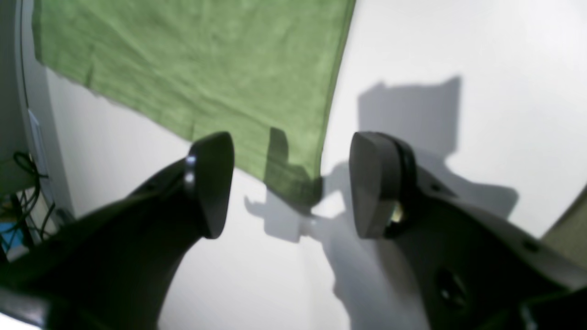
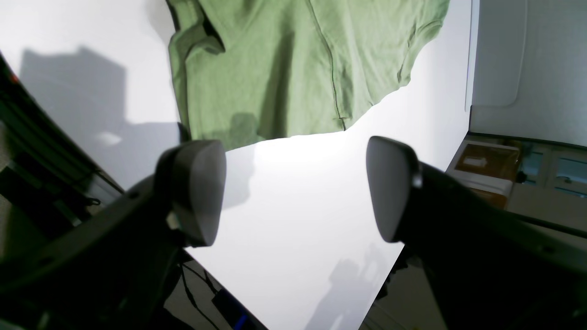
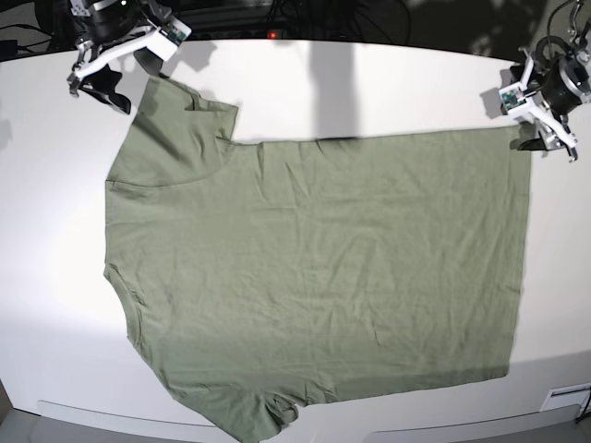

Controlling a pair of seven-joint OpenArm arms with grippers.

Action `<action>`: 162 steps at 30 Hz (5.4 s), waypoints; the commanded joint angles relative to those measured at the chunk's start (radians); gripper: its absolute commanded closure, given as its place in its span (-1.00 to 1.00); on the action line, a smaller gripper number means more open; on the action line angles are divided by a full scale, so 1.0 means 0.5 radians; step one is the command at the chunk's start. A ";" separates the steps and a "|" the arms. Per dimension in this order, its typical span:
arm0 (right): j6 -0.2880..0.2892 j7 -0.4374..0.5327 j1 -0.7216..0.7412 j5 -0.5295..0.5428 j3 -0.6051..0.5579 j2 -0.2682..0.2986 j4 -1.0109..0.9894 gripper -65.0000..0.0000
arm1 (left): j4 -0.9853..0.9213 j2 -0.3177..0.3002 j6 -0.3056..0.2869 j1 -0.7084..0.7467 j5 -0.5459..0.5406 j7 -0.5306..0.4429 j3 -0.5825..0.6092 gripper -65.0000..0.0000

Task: Fold the T-shirt properly
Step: 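Close both grippers on the shoulder edges of the green shirt, then lift the shoulders with both grippers and pull them toward the hem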

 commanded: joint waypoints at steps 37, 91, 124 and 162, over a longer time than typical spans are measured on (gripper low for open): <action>-0.061 0.015 0.031 -0.005 0.005 0.018 0.035 -0.45 | -0.558 -0.112 0.226 -0.363 0.387 0.350 0.729 -0.17; -0.061 0.002 0.031 0.111 0.005 0.017 0.035 -0.45 | -0.558 0.066 0.453 -0.208 0.387 0.011 0.729 1.00; 0.328 0.124 0.443 0.728 0.003 0.005 -0.605 -0.45 | -0.557 0.066 0.453 -0.208 0.385 0.115 0.729 1.00; 0.543 0.267 0.563 0.533 -0.164 0.007 -0.708 1.00 | -0.557 0.066 0.453 -0.208 0.385 0.113 0.729 1.00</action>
